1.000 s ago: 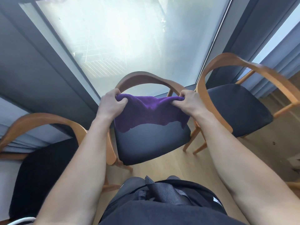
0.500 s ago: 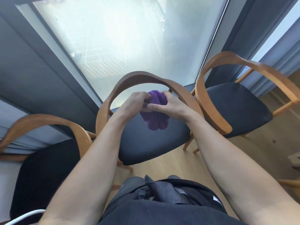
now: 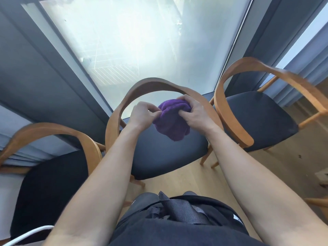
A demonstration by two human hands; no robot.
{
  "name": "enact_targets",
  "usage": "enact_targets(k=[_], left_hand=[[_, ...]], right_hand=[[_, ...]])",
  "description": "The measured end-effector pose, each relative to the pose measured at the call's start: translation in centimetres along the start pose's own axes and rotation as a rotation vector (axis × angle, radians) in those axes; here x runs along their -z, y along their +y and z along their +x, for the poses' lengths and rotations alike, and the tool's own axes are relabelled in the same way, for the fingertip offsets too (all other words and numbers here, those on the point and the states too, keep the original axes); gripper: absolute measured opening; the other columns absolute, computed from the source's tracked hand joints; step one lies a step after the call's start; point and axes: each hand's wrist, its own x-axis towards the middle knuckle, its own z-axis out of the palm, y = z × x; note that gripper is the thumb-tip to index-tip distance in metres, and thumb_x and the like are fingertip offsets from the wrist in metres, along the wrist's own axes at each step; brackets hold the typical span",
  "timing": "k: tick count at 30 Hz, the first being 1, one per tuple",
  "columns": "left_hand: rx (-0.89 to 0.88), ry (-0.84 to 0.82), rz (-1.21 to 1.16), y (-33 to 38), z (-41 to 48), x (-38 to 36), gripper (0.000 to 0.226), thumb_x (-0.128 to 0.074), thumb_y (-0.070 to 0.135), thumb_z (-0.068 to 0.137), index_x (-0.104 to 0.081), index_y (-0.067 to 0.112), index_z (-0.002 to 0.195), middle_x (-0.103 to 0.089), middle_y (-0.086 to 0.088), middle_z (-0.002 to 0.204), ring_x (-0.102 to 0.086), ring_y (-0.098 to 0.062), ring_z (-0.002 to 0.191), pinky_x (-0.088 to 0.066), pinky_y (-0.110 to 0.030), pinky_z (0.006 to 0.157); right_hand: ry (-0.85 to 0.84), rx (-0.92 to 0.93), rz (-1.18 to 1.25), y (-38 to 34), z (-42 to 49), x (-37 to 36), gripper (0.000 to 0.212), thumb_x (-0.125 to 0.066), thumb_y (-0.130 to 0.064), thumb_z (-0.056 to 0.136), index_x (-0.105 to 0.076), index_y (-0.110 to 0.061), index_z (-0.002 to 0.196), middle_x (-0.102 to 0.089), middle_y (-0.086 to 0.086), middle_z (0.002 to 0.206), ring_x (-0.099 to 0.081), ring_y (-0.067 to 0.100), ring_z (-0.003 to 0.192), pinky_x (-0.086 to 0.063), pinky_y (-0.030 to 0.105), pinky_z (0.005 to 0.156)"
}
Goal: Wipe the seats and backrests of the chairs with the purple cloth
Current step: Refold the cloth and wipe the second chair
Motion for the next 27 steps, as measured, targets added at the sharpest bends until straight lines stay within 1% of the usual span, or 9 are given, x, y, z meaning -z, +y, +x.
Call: enact_targets(k=[2,5,9,11,12,15,19,24,27], left_hand=[[0.001,-0.038,-0.069,0.2,-0.2,0.1,0.009,-0.071,0.017,0.082,-0.079,0.019,0.086,-0.075,-0.003,0.079,-0.069,-0.019,0.078,-0.055,-0.031,0.077],[-0.031,-0.096,-0.105,0.4,-0.3,0.3,0.015,-0.074,0.015,0.080,-0.079,0.021,0.093,-0.077,0.000,0.084,-0.072,-0.014,0.084,-0.056,-0.031,0.084],[-0.014,0.079,-0.028,0.6,0.0,0.0,0.009,-0.074,0.019,0.082,-0.077,0.019,0.091,-0.071,0.000,0.090,-0.067,-0.015,0.083,-0.048,-0.020,0.067],[-0.012,0.105,0.005,0.4,0.0,0.3,0.007,-0.071,0.027,0.087,-0.075,0.023,0.092,-0.070,0.005,0.089,-0.062,-0.003,0.076,-0.039,-0.009,0.056],[-0.012,0.103,0.015,0.4,0.1,0.5,0.008,-0.068,0.030,0.090,-0.073,0.025,0.093,-0.070,0.008,0.089,-0.061,0.001,0.076,-0.038,-0.009,0.055],[-0.043,0.017,-0.009,0.0,0.2,0.5,0.008,-0.061,0.028,0.097,-0.062,0.021,0.102,-0.068,0.004,0.097,-0.066,-0.010,0.086,-0.046,-0.024,0.068],[-0.038,-0.014,-0.087,-0.3,0.3,-0.3,0.011,-0.056,0.027,0.100,-0.056,0.017,0.103,-0.066,0.002,0.089,-0.067,-0.012,0.074,-0.055,-0.037,0.078],[0.083,-0.032,-0.101,-0.8,-0.1,-1.2,0.040,-0.081,0.038,0.077,-0.053,0.019,0.097,-0.067,0.001,0.090,-0.067,-0.015,0.084,-0.053,-0.034,0.069],[0.163,-0.070,-0.118,-1.2,-0.2,-1.8,0.029,-0.079,0.023,0.079,-0.057,0.008,0.090,-0.072,-0.014,0.084,-0.072,-0.030,0.084,-0.058,-0.049,0.084]], right_hand=[[0.020,0.014,0.054,-0.1,-0.1,-0.1,0.019,-0.057,-0.010,0.093,-0.062,-0.022,0.107,-0.066,-0.012,0.091,-0.059,-0.007,0.083,-0.046,0.006,0.069],[0.005,0.011,0.102,-0.2,-0.4,-0.1,0.019,-0.056,-0.006,0.096,-0.061,-0.015,0.112,-0.066,-0.005,0.095,-0.061,-0.007,0.084,-0.048,0.009,0.069],[-0.037,0.030,0.077,-0.4,-0.5,-0.1,0.019,-0.054,-0.006,0.095,-0.062,-0.018,0.107,-0.067,-0.002,0.094,-0.061,-0.004,0.082,-0.047,0.011,0.067],[-0.049,0.043,-0.083,-0.5,-0.2,0.2,0.021,-0.054,-0.011,0.093,-0.062,-0.028,0.103,-0.067,-0.010,0.091,-0.062,0.001,0.086,-0.049,0.016,0.070],[-0.059,0.036,-0.200,-0.3,-0.1,0.3,0.023,-0.053,-0.013,0.092,-0.061,-0.032,0.102,-0.066,-0.012,0.090,-0.061,0.003,0.086,-0.049,0.019,0.069],[-0.021,-0.007,-0.366,0.6,0.0,0.6,0.026,-0.052,-0.011,0.090,-0.060,-0.034,0.101,-0.065,-0.010,0.089,-0.061,0.009,0.085,-0.047,0.023,0.066],[0.057,-0.012,-0.273,0.6,-0.2,0.4,0.019,-0.055,-0.017,0.091,-0.059,-0.031,0.104,-0.064,-0.013,0.092,-0.060,0.004,0.087,-0.046,0.020,0.070],[0.172,-0.029,-0.064,-0.5,-0.4,0.2,0.012,-0.056,-0.018,0.095,-0.062,-0.026,0.102,-0.064,-0.021,0.087,-0.059,-0.004,0.087,-0.049,0.010,0.068],[0.153,0.011,-0.064,-1.0,-0.8,0.6,0.014,-0.055,-0.016,0.096,-0.062,-0.023,0.106,-0.062,-0.022,0.087,-0.057,-0.014,0.085,-0.044,0.002,0.064]])
